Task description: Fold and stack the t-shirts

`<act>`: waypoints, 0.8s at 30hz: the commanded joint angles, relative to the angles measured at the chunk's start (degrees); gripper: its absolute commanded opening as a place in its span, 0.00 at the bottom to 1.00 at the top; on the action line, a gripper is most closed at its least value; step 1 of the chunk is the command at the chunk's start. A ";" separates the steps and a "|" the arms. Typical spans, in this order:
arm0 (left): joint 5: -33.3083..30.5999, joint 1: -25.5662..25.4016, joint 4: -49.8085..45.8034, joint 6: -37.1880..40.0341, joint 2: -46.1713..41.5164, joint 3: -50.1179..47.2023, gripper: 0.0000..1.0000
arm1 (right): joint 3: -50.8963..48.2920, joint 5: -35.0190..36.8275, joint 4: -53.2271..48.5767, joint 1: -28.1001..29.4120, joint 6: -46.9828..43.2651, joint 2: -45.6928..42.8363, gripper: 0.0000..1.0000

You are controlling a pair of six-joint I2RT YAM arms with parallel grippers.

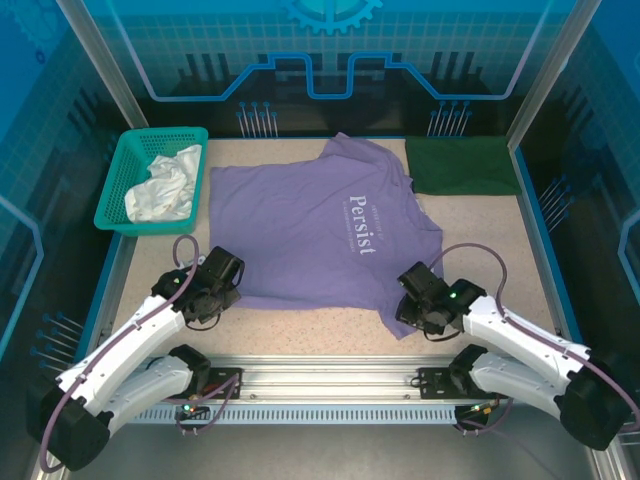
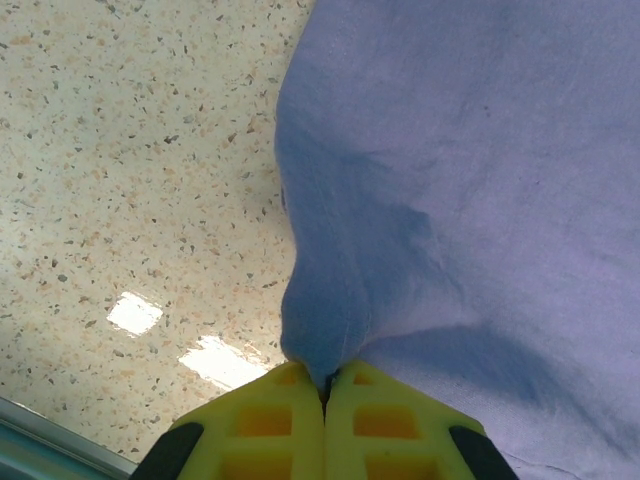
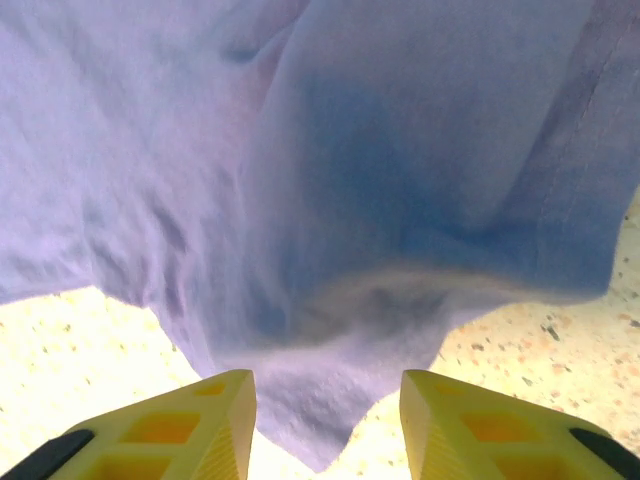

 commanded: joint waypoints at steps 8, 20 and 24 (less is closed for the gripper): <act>-0.39 -0.33 0.46 1.36 0.50 -0.46 0.00 | 3.86 5.42 -3.43 12.56 6.15 8.86 0.48; -0.83 -0.28 -0.24 0.43 0.07 -2.06 0.00 | 5.76 4.78 0.77 12.16 5.92 19.90 0.40; -0.85 -0.33 0.11 -0.54 -0.02 -3.59 0.00 | 5.96 4.39 0.90 12.15 4.87 20.61 0.32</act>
